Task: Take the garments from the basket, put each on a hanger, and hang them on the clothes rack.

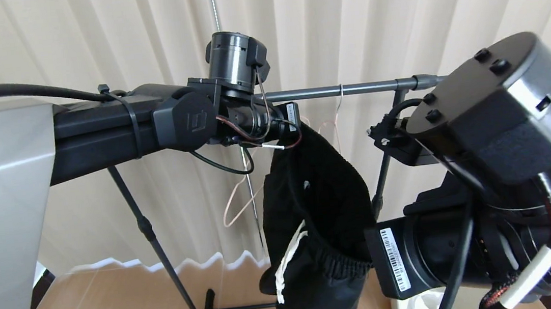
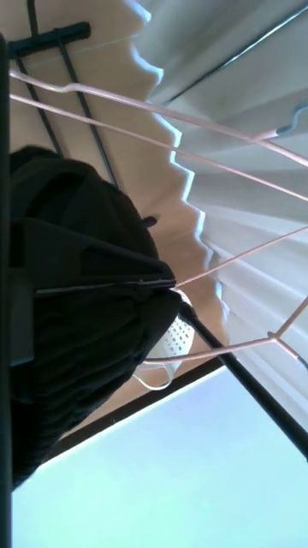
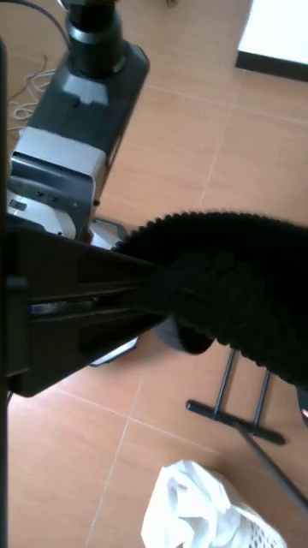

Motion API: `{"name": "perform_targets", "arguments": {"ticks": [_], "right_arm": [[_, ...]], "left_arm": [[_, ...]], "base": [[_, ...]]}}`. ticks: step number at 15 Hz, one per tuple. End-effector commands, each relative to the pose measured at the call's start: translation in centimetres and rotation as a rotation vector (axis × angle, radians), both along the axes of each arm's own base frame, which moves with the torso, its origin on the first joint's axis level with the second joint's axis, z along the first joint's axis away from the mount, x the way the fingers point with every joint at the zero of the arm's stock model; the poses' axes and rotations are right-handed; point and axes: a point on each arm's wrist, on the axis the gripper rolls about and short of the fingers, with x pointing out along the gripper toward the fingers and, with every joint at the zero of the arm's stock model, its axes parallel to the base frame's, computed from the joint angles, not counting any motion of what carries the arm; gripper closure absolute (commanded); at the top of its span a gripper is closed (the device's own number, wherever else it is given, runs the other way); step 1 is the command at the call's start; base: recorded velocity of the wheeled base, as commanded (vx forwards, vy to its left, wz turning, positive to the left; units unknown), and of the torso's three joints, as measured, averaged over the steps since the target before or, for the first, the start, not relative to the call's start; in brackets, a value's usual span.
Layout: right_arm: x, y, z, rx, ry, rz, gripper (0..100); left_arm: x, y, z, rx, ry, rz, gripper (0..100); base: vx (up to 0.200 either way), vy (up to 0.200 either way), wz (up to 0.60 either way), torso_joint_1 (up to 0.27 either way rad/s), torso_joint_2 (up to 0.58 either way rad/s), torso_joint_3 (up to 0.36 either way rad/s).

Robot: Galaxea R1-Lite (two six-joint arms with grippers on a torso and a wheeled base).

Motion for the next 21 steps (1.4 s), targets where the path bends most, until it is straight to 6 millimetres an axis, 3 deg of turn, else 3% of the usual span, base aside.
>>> {"name": "perform_targets", "arguments": {"ticks": [1, 4, 6, 9, 13, 14, 15, 16, 17, 19, 21], "right_arm": [[0.9, -0.8, -0.4, -0.037, -0.013, -0.065, 100], [3.2, -2.9, -0.6, -0.146, -0.068, -0.239, 100], [4.9, -2.8, -0.3, -0.150, -0.088, -0.296, 100], [9.8, -1.1, 0.8, -0.105, -0.144, -0.400, 100], [13.7, 2.0, 1.7, -0.049, -0.217, -0.411, 100], [14.4, 2.8, 2.0, -0.038, -0.239, -0.399, 100], [14.4, 2.8, 2.0, -0.038, -0.239, -0.399, 100], [16.7, 3.5, 0.2, -0.078, -0.257, -0.377, 100], [17.5, 4.2, -0.7, -0.077, -0.268, -0.370, 100], [18.0, 4.7, -1.5, -0.074, -0.271, -0.371, 100], [18.8, 5.4, -1.8, -0.026, -0.306, -0.375, 100]], "left_arm": [[-0.8, 0.7, 1.2, 0.002, -0.001, 0.003, 100], [-2.8, 3.2, 2.9, 0.072, 0.085, 0.023, 100], [-3.7, 4.2, 3.3, 0.107, 0.117, 0.033, 100], [-7.7, 7.1, 3.5, 0.204, 0.192, 0.011, 100], [-13.8, 10.0, 1.7, 0.320, 0.242, -0.070, 100], [-15.0, 10.1, 0.9, 0.336, 0.251, -0.096, 100], [-15.0, 10.1, 0.9, 0.336, 0.251, -0.096, 100], [-16.9, 9.2, -0.8, 0.353, 0.255, -0.164, 100], [-17.5, 8.5, -1.4, 0.353, 0.251, -0.195, 100], [-18.4, 7.2, -2.3, 0.338, 0.264, -0.234, 100], [-19.1, 4.6, -3.4, 0.292, 0.304, -0.257, 100]], "base": [[0.000, 0.000, 0.00, 0.000, 0.00, 0.000], [0.000, 0.000, 0.00, 0.000, 0.00, 0.000], [0.000, 0.000, 0.00, 0.000, 0.00, 0.000], [0.000, 0.000, 0.00, 0.000, 0.00, 0.000], [0.000, 0.000, 0.00, 0.000, 0.00, 0.000], [0.000, 0.000, 0.00, 0.000, 0.00, 0.000], [0.000, 0.000, 0.00, 0.000, 0.00, 0.000], [0.000, 0.000, 0.00, 0.000, 0.00, 0.000], [0.000, 0.000, 0.00, 0.000, 0.00, 0.000], [0.000, 0.000, 0.00, 0.000, 0.00, 0.000], [0.000, 0.000, 0.00, 0.000, 0.00, 0.000]]}}
